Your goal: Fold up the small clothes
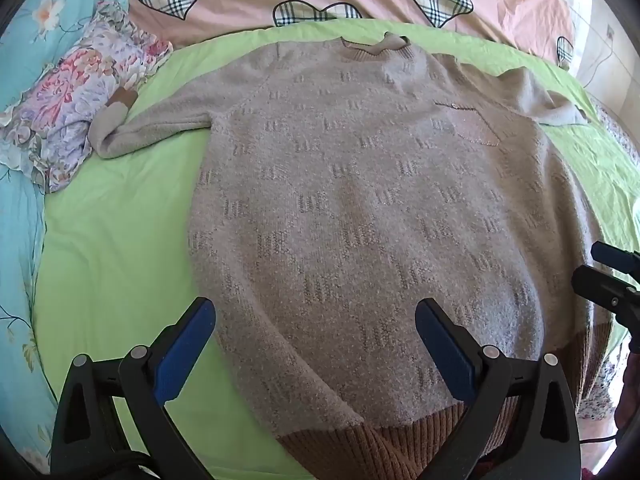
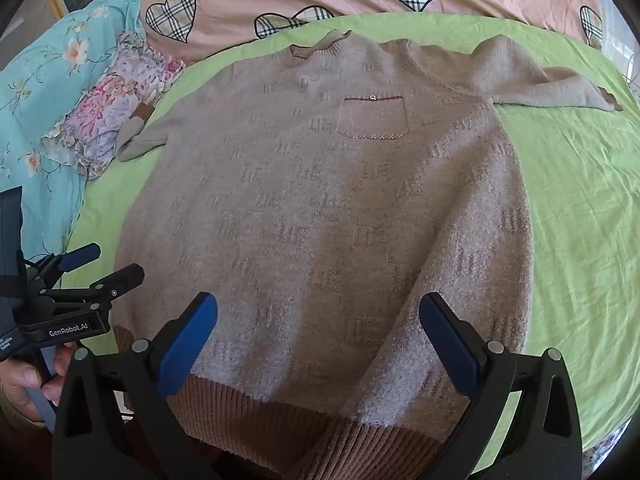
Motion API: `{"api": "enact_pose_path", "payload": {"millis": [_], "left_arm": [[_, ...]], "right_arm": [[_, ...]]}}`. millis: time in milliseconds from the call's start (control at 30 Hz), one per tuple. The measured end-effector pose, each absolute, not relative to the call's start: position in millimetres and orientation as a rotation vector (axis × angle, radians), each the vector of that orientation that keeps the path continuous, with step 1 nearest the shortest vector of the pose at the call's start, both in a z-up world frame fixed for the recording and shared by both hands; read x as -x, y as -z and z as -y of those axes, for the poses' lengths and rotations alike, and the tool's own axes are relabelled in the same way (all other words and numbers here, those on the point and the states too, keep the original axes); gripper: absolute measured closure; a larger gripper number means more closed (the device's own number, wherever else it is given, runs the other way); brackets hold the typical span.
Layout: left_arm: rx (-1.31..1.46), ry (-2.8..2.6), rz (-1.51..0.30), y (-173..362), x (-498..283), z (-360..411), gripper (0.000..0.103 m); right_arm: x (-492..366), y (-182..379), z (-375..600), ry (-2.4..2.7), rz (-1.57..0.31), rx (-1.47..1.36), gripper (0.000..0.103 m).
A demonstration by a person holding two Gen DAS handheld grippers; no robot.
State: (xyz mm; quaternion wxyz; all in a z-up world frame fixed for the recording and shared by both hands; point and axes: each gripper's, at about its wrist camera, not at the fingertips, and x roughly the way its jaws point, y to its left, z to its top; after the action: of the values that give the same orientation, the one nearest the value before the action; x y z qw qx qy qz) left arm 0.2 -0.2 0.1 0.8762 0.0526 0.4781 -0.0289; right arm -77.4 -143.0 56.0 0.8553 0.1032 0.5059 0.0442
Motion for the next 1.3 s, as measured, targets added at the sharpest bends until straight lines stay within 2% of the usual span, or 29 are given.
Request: {"api": "enact_pose_path", "payload": {"millis": [1300], "left_arm": [[-0.106, 0.059, -0.999, -2.6, -1.4, 6.4, 0.003]], "right_arm": [[81.3, -52.5, 132.5, -0.085, -1.058, -0.189, 0.002]]}}
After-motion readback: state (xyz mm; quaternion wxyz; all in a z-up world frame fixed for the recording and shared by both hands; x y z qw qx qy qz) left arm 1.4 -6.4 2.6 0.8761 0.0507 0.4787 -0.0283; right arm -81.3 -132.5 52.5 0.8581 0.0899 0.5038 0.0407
